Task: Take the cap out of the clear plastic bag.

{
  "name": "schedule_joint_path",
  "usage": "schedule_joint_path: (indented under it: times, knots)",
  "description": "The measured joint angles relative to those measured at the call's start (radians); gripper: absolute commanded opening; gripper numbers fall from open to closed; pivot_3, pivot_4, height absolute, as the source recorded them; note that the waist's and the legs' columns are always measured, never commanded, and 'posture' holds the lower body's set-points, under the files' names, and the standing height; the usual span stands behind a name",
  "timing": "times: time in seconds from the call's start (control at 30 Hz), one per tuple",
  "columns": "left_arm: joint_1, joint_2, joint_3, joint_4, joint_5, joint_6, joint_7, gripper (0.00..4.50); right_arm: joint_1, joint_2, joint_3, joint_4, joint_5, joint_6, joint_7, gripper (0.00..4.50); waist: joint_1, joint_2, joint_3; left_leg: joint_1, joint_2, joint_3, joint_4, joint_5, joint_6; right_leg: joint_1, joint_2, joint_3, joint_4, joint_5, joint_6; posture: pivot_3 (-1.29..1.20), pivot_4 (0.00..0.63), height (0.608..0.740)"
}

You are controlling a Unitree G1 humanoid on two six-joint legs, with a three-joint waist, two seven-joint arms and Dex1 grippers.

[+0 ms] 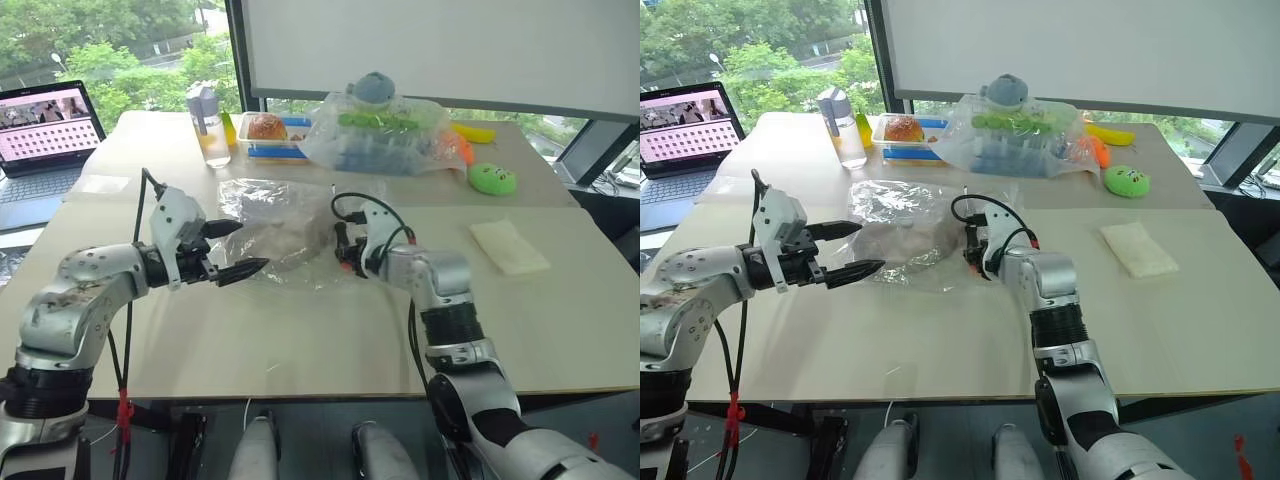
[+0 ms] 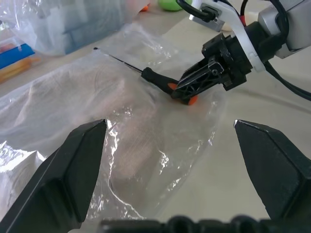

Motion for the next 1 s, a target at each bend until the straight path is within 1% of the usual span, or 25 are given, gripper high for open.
schedule_joint_path:
  times: [0.07, 0.23, 0.33, 0.4, 0.43, 0.47, 0.5, 0.53, 0.6, 0.7, 0.8, 0.87, 0.93, 0.97, 1.0]
  knots:
    - [-0.015, -0.019, -0.025, 0.019, 0.01, -0.016, -0.008, 4.5, 0.003, -0.029, -0.055, -0.037, 0.016, 0.065, -0.002, 1.18, 0.005, 0.0, 0.0, -0.001, 0.0, 0.0, 0.0, 0.0, 0.0, 0.0, 0.0, 0.0, 0.0, 0.001, -0.002, 0.0, 0.15, 0.74]
    - [-0.073, -0.07, -0.081, 0.097, 0.04, -0.05, -0.033, 4.5, 0.001, -0.089, -0.281, -0.191, 0.094, 0.219, 0.009, 1.18, 0.015, 0.001, 0.0, -0.001, 0.0, 0.0, 0.0, 0.0, 0.001, -0.002, 0.001, 0.0, 0.001, 0.001, -0.001, 0.0, 0.15, 0.74]
    - [-0.1, -0.086, -0.103, 0.119, 0.055, -0.073, -0.051, 4.5, 0.004, -0.133, -0.332, -0.261, 0.135, 0.245, 0.046, 1.18, 0.011, 0.001, 0.0, -0.001, 0.0, 0.0, 0.0, 0.0, 0.001, -0.002, 0.001, 0.001, 0.001, 0.0, 0.0, 0.0, 0.15, 0.74]
    - [-0.132, -0.113, -0.127, 0.143, 0.064, -0.095, -0.07, 4.5, 0.115, -0.361, -0.21, -0.34, 0.11, 0.146, 0.153, 1.18, 0.028, 0.002, 0.001, -0.002, -0.001, 0.001, 0.0, 0.0, 0.0, 0.0, -0.001, 0.0, -0.001, -0.002, 0.002, 0.0, 0.15, 0.74]
    - [-0.137, -0.115, -0.136, 0.159, 0.075, -0.108, -0.075, 4.5, 0.195, -0.501, -0.14, -0.368, 0.06, 0.049, 0.211, 1.18, 0.041, 0.002, 0.001, -0.002, -0.002, 0.003, 0.001, 0.0, 0.0, 0.0, -0.003, 0.0, -0.002, -0.005, 0.005, 0.0, 0.15, 0.74]
    - [-0.138, -0.112, -0.137, 0.184, 0.085, -0.117, -0.079, 4.5, 0.258, -0.608, -0.098, -0.374, -0.002, -0.038, 0.254, 1.18, 0.044, 0.002, 0.001, -0.002, -0.002, 0.007, 0.001, 0.0, 0.001, 0.001, -0.004, 0.001, -0.004, -0.008, 0.009, 0.0, 0.15, 0.74]
    - [-0.143, -0.12, -0.139, 0.212, 0.104, -0.135, -0.08, 4.5, 0.314, -0.704, -0.077, -0.365, -0.033, -0.098, 0.301, 1.18, 0.043, 0.002, 0.001, -0.002, -0.002, 0.011, 0.001, -0.001, 0.001, 0.0, -0.006, 0.002, -0.004, -0.007, 0.01, 0.0, 0.15, 0.74]
    - [-0.149, -0.132, -0.145, 0.234, 0.119, -0.146, -0.081, 4.5, 0.339, -0.747, -0.076, -0.34, -0.036, -0.117, 0.339, 1.18, 0.038, 0.002, 0.001, -0.001, -0.002, 0.014, 0.001, -0.001, 0.002, 0.001, -0.007, 0.005, -0.004, -0.007, 0.01, 0.0, 0.15, 0.74]
    - [-0.165, -0.157, -0.169, 0.249, 0.127, -0.159, -0.092, 4.5, 0.361, -0.774, -0.07, -0.308, -0.042, -0.143, 0.378, 1.18, 0.019, 0.001, 0.001, -0.001, -0.002, 0.015, 0.002, -0.001, 0.003, 0.0, -0.006, 0.007, -0.004, -0.005, 0.012, 0.0, 0.15, 0.74]
    - [-0.179, -0.171, -0.185, 0.248, 0.113, -0.155, -0.134, 4.5, 0.397, -0.838, -0.003, -0.276, -0.085, -0.224, 0.427, 1.18, 0.0, 0.001, 0.001, 0.001, -0.002, 0.016, 0.003, -0.001, 0.003, -0.001, -0.005, 0.01, -0.001, -0.005, 0.012, 0.0, 0.15, 0.74]
    - [-0.195, -0.172, -0.185, 0.249, 0.11, -0.145, -0.158, 4.5, 0.394, -0.856, 0.028, -0.189, -0.127, -0.295, 0.447, 1.18, -0.006, 0.001, 0.001, 0.001, -0.002, 0.016, 0.005, -0.001, 0.003, 0.0, -0.005, 0.01, -0.001, -0.004, 0.013, 0.0, 0.15, 0.74]
    - [-0.2, -0.173, -0.185, 0.249, 0.111, -0.143, -0.16, 4.5, 0.391, -0.857, 0.054, -0.14, -0.153, -0.333, 0.458, 2.13, -0.007, 0.001, 0.001, 0.001, -0.002, 0.016, 0.006, -0.001, 0.003, 0.0, -0.005, 0.011, -0.001, -0.004, 0.013, 0.0, 0.15, 0.74]
    - [-0.2, -0.175, -0.185, 0.25, 0.114, -0.142, -0.158, 4.5, 0.386, -0.846, 0.058, -0.097, -0.155, -0.356, 0.469, 2.55, -0.007, 0.001, 0.001, 0.001, -0.002, 0.016, 0.007, -0.001, 0.003, 0.0, -0.005, 0.011, -0.001, -0.004, 0.014, 0.0, 0.15, 0.74]
    - [-0.2, -0.175, -0.185, 0.25, 0.115, -0.142, -0.157, 4.5, 0.378, -0.84, 0.058, -0.081, -0.155, -0.363, 0.476, 2.99, -0.007, 0.001, 0.001, 0.001, -0.002, 0.016, 0.007, -0.001, 0.003, 0.0, -0.005, 0.011, -0.001, -0.004, 0.014, 0.0, 0.15, 0.74]
    - [-0.2, -0.177, -0.185, 0.25, 0.115, -0.142, -0.155, 4.5, 0.37, -0.835, 0.059, -0.069, -0.155, -0.368, 0.48, 3.21, -0.007, 0.001, 0.001, 0.001, -0.002, 0.016, 0.007, 0.0, 0.004, 0.0, -0.005, 0.011, -0.001, -0.004, 0.014, 0.0, 0.15, 0.74]
